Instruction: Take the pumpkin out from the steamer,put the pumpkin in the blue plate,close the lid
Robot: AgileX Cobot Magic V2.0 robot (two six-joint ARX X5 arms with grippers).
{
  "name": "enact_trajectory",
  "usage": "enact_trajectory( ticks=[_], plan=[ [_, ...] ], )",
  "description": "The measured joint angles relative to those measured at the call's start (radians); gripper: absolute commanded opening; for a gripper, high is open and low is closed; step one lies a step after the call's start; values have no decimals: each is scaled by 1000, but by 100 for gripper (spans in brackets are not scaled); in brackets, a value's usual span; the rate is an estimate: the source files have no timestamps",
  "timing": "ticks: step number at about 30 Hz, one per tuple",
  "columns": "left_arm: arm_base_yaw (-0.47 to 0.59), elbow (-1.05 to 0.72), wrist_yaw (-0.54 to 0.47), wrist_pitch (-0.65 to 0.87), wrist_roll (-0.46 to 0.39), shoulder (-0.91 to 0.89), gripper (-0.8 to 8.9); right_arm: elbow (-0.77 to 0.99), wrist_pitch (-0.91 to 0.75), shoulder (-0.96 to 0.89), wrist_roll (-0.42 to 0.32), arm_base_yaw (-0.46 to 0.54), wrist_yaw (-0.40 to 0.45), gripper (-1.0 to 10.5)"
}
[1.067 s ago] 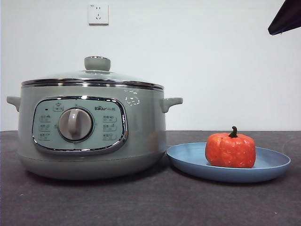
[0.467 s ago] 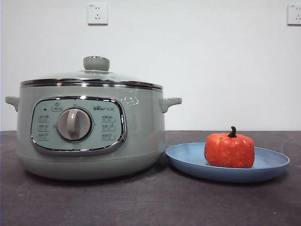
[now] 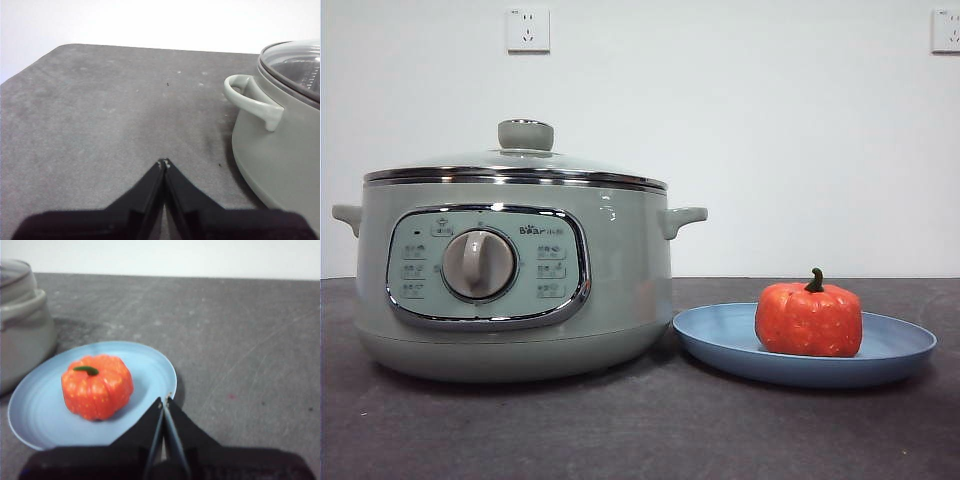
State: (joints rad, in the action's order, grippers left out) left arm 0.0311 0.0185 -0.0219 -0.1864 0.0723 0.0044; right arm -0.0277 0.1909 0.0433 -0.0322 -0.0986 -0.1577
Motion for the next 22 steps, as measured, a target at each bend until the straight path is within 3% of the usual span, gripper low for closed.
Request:
enact_trajectory(
  ticks=[22],
  plan=[
    [0,0,0,0,0,0,-3,4,-13,-2,14,0,3,-17]
  ],
)
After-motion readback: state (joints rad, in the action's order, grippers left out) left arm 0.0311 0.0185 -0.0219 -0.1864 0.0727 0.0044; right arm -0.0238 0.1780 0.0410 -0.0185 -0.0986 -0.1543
